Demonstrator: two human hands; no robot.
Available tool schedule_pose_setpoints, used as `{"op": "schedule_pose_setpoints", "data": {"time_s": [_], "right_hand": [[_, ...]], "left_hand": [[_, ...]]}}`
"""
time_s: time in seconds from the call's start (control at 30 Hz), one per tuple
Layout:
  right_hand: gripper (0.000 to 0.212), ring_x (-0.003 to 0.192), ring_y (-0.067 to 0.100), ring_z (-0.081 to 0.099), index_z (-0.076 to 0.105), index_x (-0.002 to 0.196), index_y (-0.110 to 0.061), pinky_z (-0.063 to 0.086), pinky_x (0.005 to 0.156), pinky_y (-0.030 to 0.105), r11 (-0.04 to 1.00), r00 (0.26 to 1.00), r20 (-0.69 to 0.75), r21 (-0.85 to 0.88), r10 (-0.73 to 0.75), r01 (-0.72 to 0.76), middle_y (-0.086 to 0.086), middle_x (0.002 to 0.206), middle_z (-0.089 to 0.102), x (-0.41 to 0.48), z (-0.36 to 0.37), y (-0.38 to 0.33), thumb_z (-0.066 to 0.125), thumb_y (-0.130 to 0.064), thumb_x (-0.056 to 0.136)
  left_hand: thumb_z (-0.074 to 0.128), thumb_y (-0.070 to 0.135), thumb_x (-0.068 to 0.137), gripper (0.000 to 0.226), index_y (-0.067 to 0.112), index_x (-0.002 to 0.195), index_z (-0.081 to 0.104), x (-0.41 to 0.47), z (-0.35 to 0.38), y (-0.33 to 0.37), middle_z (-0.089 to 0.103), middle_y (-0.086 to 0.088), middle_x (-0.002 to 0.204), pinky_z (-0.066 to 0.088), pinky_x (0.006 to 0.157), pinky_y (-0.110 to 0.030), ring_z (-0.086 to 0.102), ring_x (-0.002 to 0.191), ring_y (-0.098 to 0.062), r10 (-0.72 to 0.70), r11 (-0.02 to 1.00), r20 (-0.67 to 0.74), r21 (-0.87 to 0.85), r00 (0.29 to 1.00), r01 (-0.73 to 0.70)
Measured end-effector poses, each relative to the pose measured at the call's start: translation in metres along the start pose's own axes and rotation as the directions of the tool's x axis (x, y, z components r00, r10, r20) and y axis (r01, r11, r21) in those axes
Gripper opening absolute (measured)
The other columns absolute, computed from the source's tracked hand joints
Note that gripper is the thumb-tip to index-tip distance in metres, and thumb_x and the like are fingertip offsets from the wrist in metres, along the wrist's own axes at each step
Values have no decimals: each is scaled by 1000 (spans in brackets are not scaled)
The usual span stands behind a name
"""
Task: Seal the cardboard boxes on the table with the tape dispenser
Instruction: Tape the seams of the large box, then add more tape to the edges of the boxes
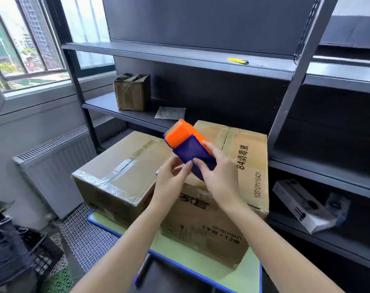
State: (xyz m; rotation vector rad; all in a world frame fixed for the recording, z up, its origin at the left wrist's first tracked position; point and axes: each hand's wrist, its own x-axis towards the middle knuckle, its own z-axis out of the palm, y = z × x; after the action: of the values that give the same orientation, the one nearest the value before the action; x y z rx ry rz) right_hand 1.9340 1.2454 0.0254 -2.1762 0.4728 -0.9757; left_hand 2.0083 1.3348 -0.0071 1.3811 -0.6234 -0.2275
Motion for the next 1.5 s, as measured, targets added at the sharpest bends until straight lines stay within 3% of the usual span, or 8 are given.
{"op": "schedule_pose_setpoints", "data": {"time_s": [0.13, 0.27, 0.53, 0.77, 1.0, 1.1, 1.33, 1.5], "right_hand": [[42, 97, 9, 59, 52, 128, -14, 51, 87, 27, 960, 992, 41, 248, 120, -127, -5, 109, 62, 11, 56, -26, 64, -18, 88], [40, 96, 8, 58, 50, 129, -14, 51, 86, 30, 959, 986, 129, 252, 103, -134, -7, 108, 60, 24, 108, -45, 60, -13, 90], [38, 120, 23, 45, 55, 128, -13, 33, 97, 28, 959, 941, 268, -243, 208, -143, 5, 125, 54, 37, 171, -36, 55, -24, 91], [18, 86, 31, 60, 72, 76, -13, 49, 78, 39, 639, 987, 101, -769, 126, -3, 5, 79, 66, 22, 160, -17, 79, -20, 61], [59, 137, 30, 25, 33, 144, -16, 18, 113, 43, 576, 933, 184, -817, 309, -30, 10, 148, 31, 12, 139, -11, 44, -40, 91], [71, 143, 36, 7, 11, 150, -19, 3, 115, 49, 513, 905, 188, -858, 381, -38, 11, 157, 11, 7, 131, -10, 35, -51, 92], [56, 106, 46, 59, 65, 116, -7, 45, 87, 63, 502, 921, 143, -862, 364, -65, 18, 118, 64, -5, 124, -12, 37, -36, 77], [54, 107, 43, 60, 64, 118, -9, 47, 87, 61, 524, 959, 128, -852, 251, -24, 15, 120, 64, -18, 91, 0, 35, -35, 81]], "left_hand": [[56, 9, 93, 9, 11, 101, 55, 23, -44, 11, 67, -9, 103, 57, 74, -34, 66, 94, -21, -179, 968, -84, -191, 980, 161], [57, 10, 92, 8, 14, 98, 54, 48, -94, 5, 66, -10, 104, 54, 83, -43, 64, 98, -26, -140, 990, -150, -52, 979, 133], [54, 5, 91, 24, 2, 114, 59, 87, -169, -38, 65, -6, 104, 39, 74, -21, 58, 93, -23, 155, 809, -75, 581, 985, -83], [45, 16, 97, 28, 6, 121, 53, 90, -178, -101, 57, -13, 116, 37, 77, -34, 51, 106, -31, -67, 392, 97, 918, 993, -64], [81, 6, 62, 24, 3, 79, 64, 90, -170, -112, 60, -17, 67, 35, 46, -30, 58, 59, -34, -76, 185, 208, 964, 975, -191], [86, 11, 45, 33, 4, 69, 65, 89, -164, -107, 61, -19, 73, 45, 53, -35, 58, 65, -36, 1, 87, 183, 979, 983, -183], [74, 3, 68, 21, 2, 89, 68, 51, -112, -104, 65, -16, 99, 53, 76, -36, 61, 90, -33, 153, 384, 466, 785, 872, -487], [43, 16, 98, 35, 4, 130, 48, 26, -74, -113, 46, -11, 136, 31, 102, -24, 42, 126, -22, -201, 741, 384, 661, 901, -117]]}}
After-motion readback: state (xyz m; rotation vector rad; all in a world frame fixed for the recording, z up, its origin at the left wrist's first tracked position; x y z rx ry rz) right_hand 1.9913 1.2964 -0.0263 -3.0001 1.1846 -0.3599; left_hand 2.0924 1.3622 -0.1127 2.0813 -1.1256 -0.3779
